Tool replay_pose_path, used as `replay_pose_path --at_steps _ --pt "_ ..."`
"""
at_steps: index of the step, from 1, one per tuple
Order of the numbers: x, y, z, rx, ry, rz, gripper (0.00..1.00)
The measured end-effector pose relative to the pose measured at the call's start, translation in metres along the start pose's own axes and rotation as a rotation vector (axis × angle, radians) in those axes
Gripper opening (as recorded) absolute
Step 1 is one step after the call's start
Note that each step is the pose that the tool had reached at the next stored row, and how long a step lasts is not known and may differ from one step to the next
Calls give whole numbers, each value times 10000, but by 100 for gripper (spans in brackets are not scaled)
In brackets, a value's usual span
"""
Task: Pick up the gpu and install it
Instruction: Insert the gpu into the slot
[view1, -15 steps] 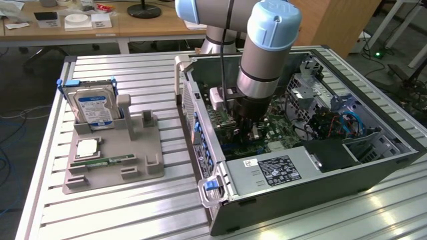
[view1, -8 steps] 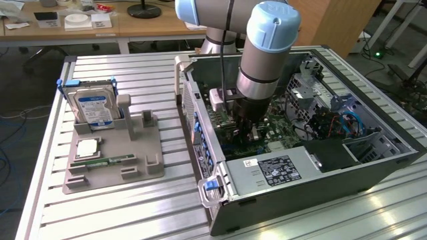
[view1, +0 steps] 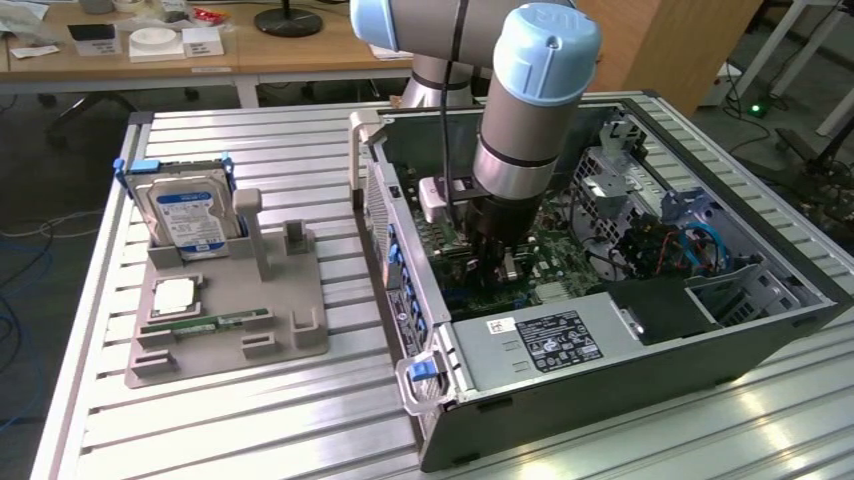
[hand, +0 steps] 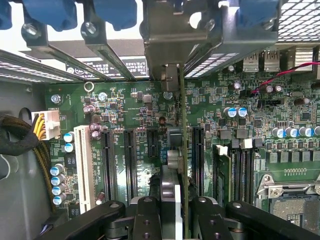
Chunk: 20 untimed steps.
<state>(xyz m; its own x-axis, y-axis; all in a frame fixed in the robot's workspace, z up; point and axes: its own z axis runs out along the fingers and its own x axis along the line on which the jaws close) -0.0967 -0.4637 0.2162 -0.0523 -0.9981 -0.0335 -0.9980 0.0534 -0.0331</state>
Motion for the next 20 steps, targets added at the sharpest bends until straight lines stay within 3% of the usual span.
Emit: replay_pose_path --at_steps 20 --pt "-1 1 24 1 -2 0 29"
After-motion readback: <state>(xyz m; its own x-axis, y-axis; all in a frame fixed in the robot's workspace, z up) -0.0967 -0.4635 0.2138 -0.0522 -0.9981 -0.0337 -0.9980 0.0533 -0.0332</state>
